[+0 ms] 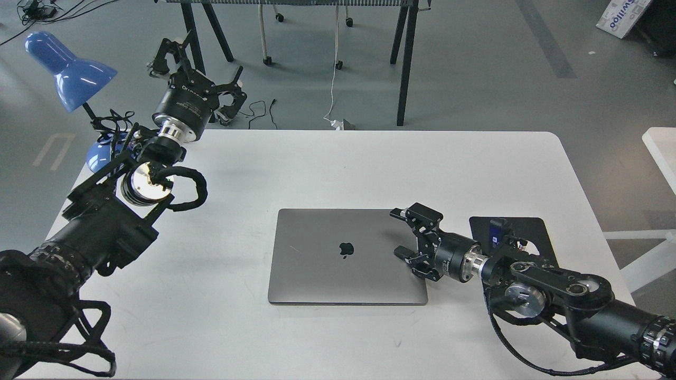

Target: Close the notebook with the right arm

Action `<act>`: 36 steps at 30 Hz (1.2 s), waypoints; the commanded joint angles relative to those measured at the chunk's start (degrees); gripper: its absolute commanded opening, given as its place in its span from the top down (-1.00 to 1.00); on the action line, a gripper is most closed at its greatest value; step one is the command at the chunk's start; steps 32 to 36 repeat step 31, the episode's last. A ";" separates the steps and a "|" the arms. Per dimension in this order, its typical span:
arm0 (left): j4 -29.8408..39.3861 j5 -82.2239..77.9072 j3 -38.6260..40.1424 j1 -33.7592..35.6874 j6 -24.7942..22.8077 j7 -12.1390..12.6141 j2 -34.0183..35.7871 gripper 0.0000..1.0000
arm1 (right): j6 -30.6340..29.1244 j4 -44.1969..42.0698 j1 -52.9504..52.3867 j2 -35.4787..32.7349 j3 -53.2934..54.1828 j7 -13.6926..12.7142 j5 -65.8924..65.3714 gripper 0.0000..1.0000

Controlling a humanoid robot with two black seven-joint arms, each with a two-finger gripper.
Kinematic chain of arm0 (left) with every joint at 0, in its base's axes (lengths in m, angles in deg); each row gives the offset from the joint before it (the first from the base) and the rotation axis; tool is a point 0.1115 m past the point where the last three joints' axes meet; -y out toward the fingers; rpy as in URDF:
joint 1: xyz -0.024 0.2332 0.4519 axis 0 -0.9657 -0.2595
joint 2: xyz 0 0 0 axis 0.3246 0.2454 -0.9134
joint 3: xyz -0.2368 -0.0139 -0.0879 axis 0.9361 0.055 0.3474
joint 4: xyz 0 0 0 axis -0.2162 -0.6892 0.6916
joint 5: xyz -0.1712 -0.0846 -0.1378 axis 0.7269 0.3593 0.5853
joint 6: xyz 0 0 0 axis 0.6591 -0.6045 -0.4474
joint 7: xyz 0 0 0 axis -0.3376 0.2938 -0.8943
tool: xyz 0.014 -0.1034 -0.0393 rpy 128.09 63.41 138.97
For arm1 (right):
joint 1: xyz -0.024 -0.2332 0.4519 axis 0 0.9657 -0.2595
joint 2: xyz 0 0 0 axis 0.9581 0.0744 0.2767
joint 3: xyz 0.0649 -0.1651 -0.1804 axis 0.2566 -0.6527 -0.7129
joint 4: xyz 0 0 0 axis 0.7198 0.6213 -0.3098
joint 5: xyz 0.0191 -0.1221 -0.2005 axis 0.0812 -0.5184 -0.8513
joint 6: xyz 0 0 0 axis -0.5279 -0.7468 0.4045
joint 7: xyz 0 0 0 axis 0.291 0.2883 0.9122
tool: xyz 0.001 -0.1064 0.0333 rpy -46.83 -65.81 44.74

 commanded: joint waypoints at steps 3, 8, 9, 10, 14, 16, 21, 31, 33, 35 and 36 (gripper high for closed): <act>0.00 0.01 0.00 0.00 0.00 0.00 0.00 -1.00 | -0.40 0.32 -0.06 -0.27 16.81 0.13 0.16 -1.00; 0.00 0.01 0.00 0.00 0.00 0.00 0.00 -1.00 | -0.22 -0.11 -0.15 0.26 33.60 -1.01 0.60 -1.00; 0.00 0.01 0.00 0.00 0.00 0.00 0.00 -1.00 | -0.14 -0.03 -0.24 0.35 35.63 -1.45 0.60 -1.00; 0.00 0.01 0.00 0.00 0.00 0.00 0.00 -1.00 | -0.13 -0.03 -0.41 0.35 37.48 -2.24 0.60 -1.00; 0.00 0.01 0.00 0.00 0.00 0.00 0.00 -1.00 | 0.39 -0.99 -2.52 0.35 41.88 -5.93 1.91 -1.00; 0.00 0.01 0.00 0.00 0.00 0.00 0.00 -1.00 | 0.22 -2.92 -2.70 0.35 42.94 -6.11 5.59 -1.00; 0.00 0.01 0.00 0.00 0.00 0.00 0.00 -1.00 | -0.14 -8.46 -4.55 0.43 43.39 -5.59 17.90 -1.00; 0.00 0.01 0.09 0.00 0.00 0.00 0.00 -1.00 | 0.04 -9.43 -4.72 0.61 43.21 -5.23 19.59 -1.00; 0.00 0.01 0.09 0.00 0.00 0.00 0.00 -1.00 | 0.04 -9.43 -4.72 0.61 43.21 -5.23 19.59 -1.00; 0.00 0.01 0.09 0.00 0.00 0.00 0.00 -1.00 | 0.04 -9.43 -4.72 0.61 43.21 -5.23 19.59 -1.00; 0.00 0.01 0.09 0.00 0.00 0.00 0.00 -1.00 | 0.04 -9.43 -4.72 0.61 43.21 -5.23 19.59 -1.00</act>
